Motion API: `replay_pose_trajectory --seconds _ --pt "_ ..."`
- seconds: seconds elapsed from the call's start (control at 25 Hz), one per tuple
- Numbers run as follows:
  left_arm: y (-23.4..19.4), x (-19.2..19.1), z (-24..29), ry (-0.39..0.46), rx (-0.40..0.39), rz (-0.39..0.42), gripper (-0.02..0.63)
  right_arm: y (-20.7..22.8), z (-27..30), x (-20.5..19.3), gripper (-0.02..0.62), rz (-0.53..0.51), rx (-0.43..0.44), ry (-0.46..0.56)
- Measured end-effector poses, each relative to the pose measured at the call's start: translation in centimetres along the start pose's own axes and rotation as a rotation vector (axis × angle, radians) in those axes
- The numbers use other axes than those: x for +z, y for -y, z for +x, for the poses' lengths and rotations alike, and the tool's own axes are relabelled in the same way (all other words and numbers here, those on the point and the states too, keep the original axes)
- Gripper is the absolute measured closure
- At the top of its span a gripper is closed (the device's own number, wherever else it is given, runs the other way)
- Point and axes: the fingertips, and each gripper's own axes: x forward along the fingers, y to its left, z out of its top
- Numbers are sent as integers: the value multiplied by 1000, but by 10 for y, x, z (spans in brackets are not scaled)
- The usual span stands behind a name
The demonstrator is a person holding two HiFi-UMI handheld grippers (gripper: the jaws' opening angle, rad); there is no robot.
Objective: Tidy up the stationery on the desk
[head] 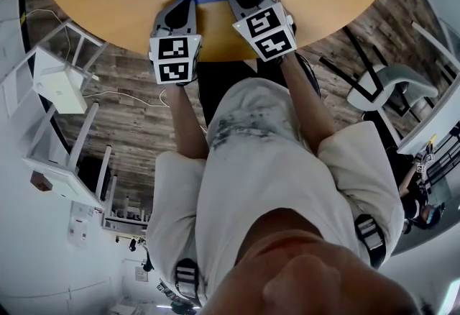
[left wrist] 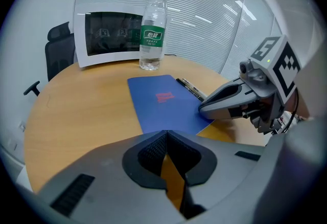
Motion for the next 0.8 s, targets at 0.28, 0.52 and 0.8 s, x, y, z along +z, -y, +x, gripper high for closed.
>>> replay_pose_trajectory --seconds 0.28,0.52,0.8 --pt "3 34 -19 127 -6 -35 598 4 -29 28 531 12 -5 118" --pt "18 81 -44 231 -29 -10 598 14 -77 58 531 3 -54 205" --pt "39 111 -66 271 -71 34 598 27 -123 73 531 24 -130 259"
